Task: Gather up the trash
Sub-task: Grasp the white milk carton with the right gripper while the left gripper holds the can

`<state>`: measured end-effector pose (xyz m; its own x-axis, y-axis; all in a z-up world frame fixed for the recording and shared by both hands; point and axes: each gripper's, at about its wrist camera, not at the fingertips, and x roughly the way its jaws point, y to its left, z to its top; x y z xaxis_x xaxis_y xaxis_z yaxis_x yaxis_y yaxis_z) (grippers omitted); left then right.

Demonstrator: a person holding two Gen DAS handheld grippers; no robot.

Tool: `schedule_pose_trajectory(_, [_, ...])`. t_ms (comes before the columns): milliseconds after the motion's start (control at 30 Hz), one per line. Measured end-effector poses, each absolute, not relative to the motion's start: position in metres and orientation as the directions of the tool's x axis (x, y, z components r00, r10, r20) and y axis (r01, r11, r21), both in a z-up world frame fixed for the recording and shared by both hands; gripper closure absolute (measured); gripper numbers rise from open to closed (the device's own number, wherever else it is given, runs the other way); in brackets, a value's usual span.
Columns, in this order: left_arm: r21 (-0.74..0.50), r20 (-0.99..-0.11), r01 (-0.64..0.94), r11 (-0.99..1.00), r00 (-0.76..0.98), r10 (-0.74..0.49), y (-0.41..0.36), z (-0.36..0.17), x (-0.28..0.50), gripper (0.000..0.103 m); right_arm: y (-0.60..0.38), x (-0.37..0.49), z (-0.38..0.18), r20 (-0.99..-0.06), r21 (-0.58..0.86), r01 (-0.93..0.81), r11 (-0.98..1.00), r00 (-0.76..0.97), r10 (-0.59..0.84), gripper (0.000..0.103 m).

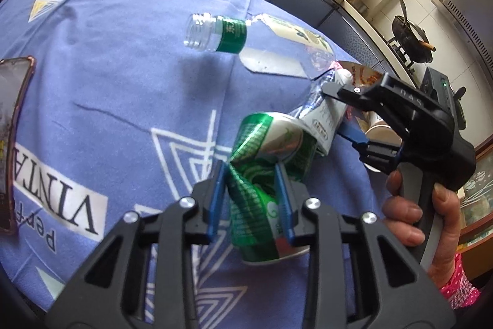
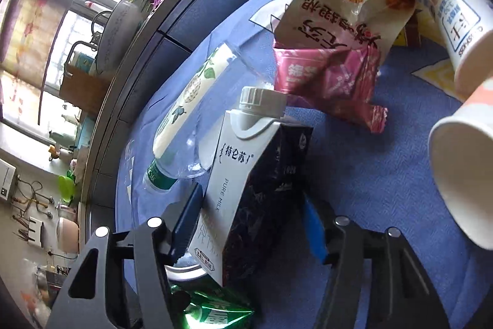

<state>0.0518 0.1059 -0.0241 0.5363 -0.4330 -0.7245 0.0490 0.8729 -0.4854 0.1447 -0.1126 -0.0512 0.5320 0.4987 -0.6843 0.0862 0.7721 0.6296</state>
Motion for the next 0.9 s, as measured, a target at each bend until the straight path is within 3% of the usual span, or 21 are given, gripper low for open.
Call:
schedule_pose_trajectory(367, [-0.457, -0.698, 0.095, 0.884, 0.577, -0.423, 0.098, 0.005, 0.040, 0.080, -0.145, 0.092, -0.009, -0.617, 0.581, -0.023, 0.814, 0.640, 0.459, 0.057])
schedule_pose_trajectory(467, [-0.436, -0.697, 0.118, 0.892, 0.583, -0.417, 0.085, 0.012, 0.037, 0.080, -0.155, 0.077, -0.009, -0.610, 0.578, -0.049, 0.814, 0.637, 0.472, 0.092])
schedule_pose_trajectory(667, [-0.392, -0.732, 0.128, 0.911, 0.556, -0.393, 0.062, 0.007, 0.039, 0.080, -0.148, 0.056, -0.024, -0.708, 0.452, -0.100, 0.886, 0.564, 0.425, 0.092])
schedule_pose_trajectory(767, [-0.385, -0.753, 0.096, 0.918, 0.542, -0.373, 0.062, -0.001, 0.043, 0.080, -0.144, 0.053, -0.025, -0.694, 0.449, -0.128, 0.884, 0.574, 0.435, 0.086])
schedule_pose_trajectory(833, [-0.372, -0.762, 0.083, 0.924, 0.542, -0.355, 0.063, 0.000, 0.044, 0.080, -0.143, 0.055, -0.023, -0.681, 0.463, -0.147, 0.874, 0.573, 0.457, 0.062])
schedule_pose_trajectory(867, [-0.367, -0.765, 0.083, 0.927, 0.540, -0.351, 0.063, 0.000, 0.044, 0.080, -0.143, 0.056, -0.023, -0.670, 0.481, -0.152, 0.863, 0.572, 0.474, 0.038])
schedule_pose_trajectory(900, [-0.358, -0.769, 0.082, 0.930, 0.540, -0.343, 0.063, 0.000, 0.044, 0.079, -0.142, 0.057, -0.022, -0.657, 0.496, -0.152, 0.855, 0.578, 0.484, 0.031])
